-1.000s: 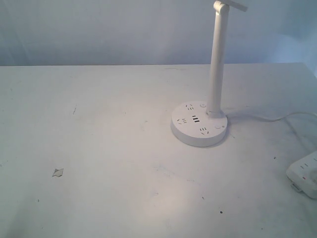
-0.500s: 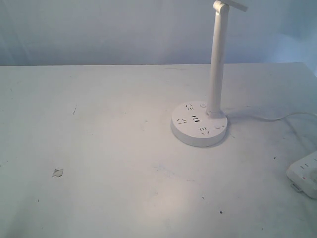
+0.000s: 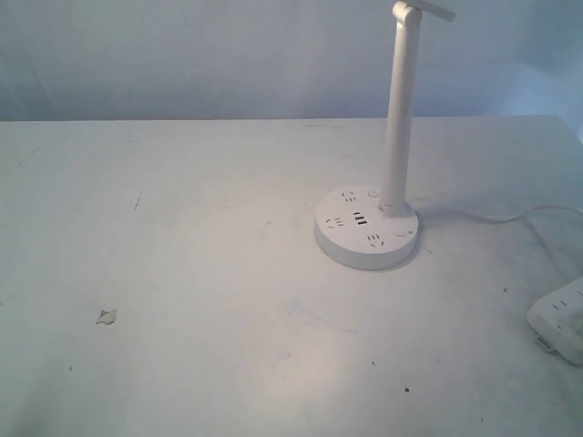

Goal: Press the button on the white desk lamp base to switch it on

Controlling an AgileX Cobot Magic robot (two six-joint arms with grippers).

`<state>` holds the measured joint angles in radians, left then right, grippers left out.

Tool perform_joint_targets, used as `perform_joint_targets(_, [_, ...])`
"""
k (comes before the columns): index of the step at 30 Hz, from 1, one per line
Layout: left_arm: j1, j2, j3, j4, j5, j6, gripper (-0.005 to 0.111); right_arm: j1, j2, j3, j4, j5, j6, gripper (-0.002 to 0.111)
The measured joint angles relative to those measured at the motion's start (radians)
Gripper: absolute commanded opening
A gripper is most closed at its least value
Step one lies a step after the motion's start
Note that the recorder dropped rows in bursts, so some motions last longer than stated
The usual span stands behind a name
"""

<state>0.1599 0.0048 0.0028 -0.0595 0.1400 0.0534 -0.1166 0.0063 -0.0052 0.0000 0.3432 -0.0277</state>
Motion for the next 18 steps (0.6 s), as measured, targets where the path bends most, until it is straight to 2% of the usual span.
perform_joint_targets(18, [0.000,0.000,0.000,0.000,0.000,0.000,0.001,0.000,0.000,0.000,0.000,0.000,0.034,0.000])
